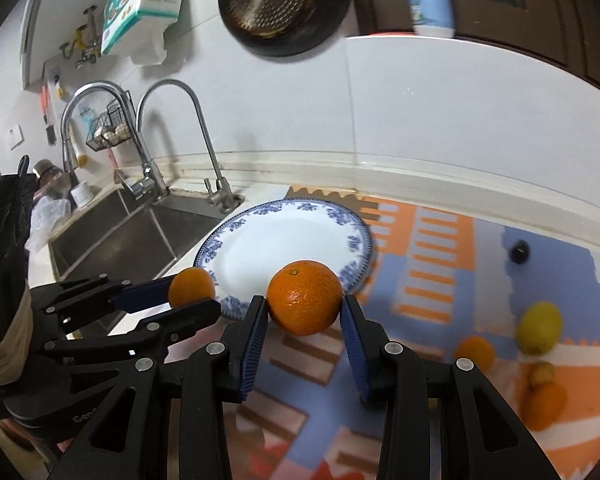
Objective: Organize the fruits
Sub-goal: 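Carry the orange with the right gripper onto the plate and release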
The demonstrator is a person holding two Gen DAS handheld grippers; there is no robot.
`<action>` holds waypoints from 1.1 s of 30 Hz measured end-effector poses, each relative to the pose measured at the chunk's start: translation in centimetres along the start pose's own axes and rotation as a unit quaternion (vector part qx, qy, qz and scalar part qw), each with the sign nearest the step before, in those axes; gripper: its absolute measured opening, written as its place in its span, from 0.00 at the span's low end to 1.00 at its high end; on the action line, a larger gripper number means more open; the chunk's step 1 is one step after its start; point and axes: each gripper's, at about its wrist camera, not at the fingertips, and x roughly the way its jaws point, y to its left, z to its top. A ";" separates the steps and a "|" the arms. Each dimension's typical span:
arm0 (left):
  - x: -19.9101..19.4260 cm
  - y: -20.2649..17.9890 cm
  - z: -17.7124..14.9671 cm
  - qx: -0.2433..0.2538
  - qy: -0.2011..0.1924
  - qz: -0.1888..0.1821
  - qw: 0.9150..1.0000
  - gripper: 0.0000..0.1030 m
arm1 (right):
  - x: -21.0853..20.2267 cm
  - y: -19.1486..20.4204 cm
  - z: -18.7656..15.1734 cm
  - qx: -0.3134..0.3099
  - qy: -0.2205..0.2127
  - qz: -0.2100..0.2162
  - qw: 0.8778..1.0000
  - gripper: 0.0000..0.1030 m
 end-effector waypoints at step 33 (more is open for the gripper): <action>7.5 5.1 1.6 -0.010 0.071 0.038 0.997 0.47 | 10.7 -0.5 1.2 0.024 0.077 -0.006 0.997 0.38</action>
